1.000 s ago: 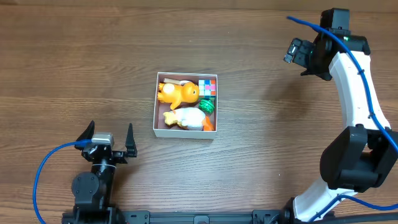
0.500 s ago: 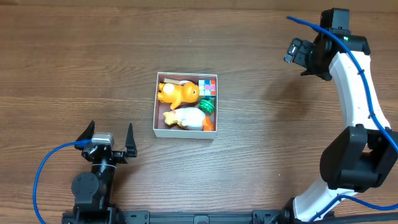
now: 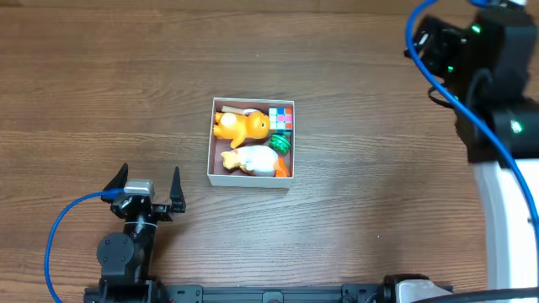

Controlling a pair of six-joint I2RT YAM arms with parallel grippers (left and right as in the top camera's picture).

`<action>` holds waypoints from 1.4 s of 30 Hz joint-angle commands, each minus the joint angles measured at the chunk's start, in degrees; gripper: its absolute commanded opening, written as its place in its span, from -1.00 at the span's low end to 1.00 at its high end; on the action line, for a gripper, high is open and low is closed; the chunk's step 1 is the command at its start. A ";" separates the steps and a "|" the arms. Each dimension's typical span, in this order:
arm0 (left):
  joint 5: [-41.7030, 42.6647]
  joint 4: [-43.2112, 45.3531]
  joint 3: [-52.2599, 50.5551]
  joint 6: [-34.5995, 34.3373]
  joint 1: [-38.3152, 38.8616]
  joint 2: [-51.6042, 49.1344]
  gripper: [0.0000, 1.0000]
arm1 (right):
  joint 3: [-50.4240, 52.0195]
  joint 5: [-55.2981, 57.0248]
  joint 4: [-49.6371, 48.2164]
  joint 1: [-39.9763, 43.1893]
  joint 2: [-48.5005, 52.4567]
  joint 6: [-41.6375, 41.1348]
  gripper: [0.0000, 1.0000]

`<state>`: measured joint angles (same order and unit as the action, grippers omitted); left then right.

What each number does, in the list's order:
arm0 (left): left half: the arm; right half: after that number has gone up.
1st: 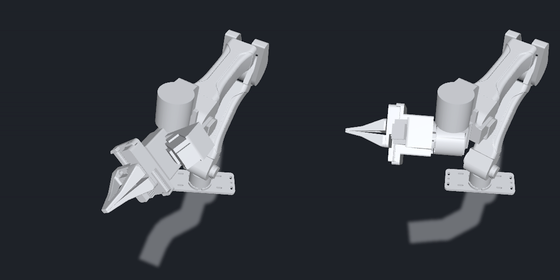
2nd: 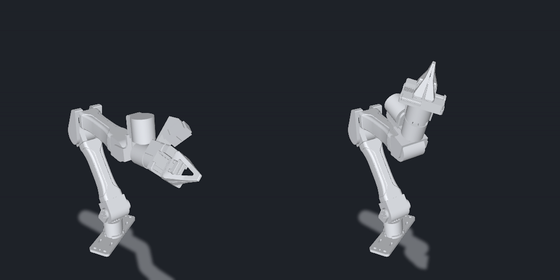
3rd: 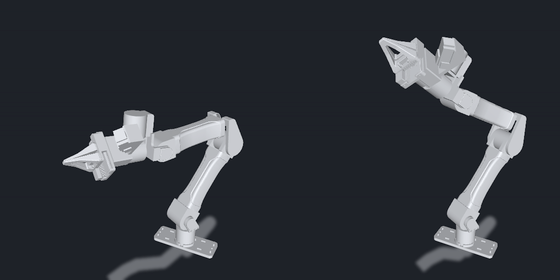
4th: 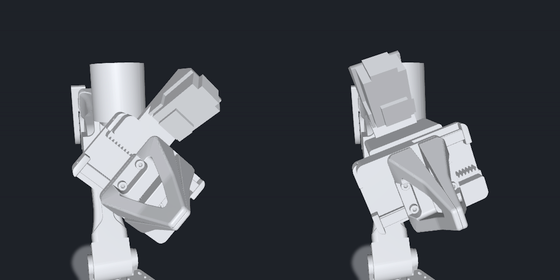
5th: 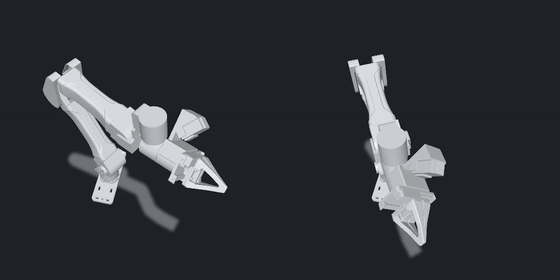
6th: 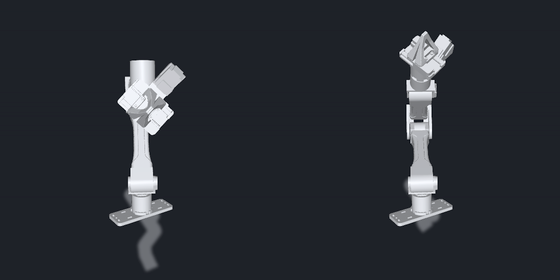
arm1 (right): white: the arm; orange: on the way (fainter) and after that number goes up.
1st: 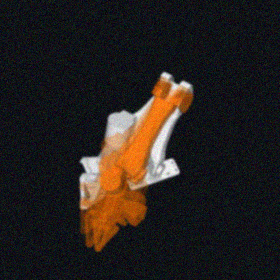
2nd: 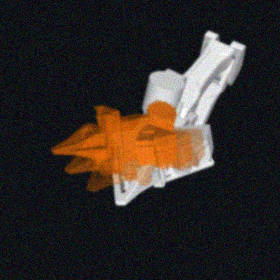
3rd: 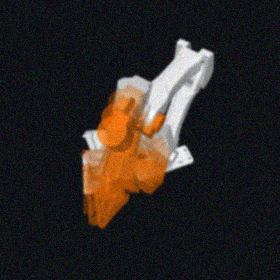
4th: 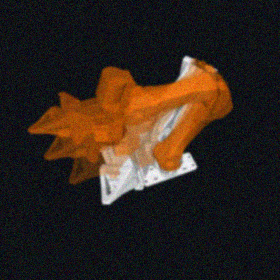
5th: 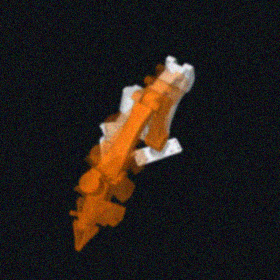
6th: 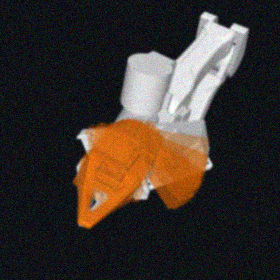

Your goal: Pack container

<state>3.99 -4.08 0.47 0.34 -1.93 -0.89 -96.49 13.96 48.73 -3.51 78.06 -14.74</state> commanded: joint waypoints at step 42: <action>-0.59 -0.13 -0.20 0.52 -0.35 0.68 1.00 | 88.98 -13.44 -53.22 7.08 -68.63 0.13 1.00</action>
<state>3.79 -4.10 0.47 0.34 -1.93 -0.84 -7.64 0.58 -4.49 3.33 10.24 -14.92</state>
